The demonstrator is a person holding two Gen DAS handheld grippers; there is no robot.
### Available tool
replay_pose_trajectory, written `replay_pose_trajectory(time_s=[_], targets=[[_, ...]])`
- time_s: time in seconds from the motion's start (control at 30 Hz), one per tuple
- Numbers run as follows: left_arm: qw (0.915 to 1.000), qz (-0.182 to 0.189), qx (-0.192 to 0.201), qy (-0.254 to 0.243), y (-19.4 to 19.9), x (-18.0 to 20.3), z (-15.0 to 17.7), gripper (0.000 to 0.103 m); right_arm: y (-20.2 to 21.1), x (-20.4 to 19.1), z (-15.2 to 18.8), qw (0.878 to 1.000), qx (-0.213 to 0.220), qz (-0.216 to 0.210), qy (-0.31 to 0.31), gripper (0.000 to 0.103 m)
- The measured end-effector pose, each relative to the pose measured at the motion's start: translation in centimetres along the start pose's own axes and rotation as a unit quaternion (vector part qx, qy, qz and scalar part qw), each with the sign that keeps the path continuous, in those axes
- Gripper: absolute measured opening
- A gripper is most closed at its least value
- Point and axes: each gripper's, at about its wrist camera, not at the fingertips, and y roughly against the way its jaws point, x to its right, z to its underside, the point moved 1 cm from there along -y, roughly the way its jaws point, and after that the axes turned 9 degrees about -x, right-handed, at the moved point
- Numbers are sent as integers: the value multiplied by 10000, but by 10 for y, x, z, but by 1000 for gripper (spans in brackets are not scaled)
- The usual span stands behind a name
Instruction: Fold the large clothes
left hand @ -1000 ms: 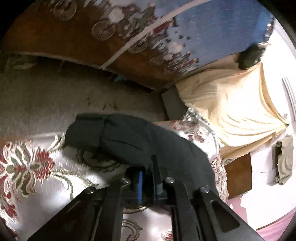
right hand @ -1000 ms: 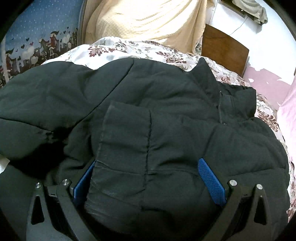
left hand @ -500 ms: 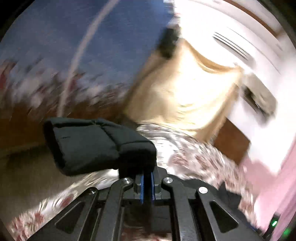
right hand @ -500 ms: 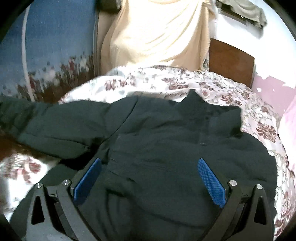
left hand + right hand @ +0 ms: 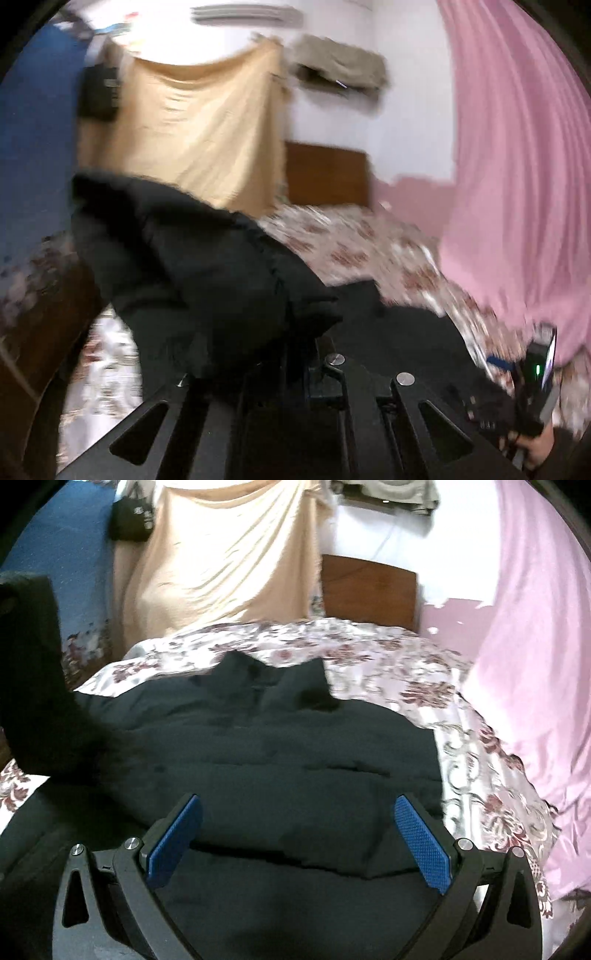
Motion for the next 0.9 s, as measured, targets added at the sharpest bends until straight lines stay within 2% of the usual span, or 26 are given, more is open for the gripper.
replay_pose_trajectory(time_s=[0.13,0.27,0.37,0.5,0.63,0.9], targets=[[9975,267,-620,-226,-49,50,24,7,-12,28,10,9982,62,-248,-541,102],[9897,329,-1380,-206,-91,70,68,8,-25,43,24,9933,113,-670,-938,102],[9827,318,-1808,-236,-105,84,93,9,-38,57,26,9885,18,-921,-1200,102],[9812,487,-1843,-296,-101,83,104,10,-51,75,32,9780,-11,-1126,-1757,102],[9788,869,-1832,-272,-94,89,104,12,-65,86,41,9690,-65,-1193,-2163,102],[9716,1198,-2033,-170,-99,93,112,13,-65,85,45,9685,121,-1288,-2129,102]])
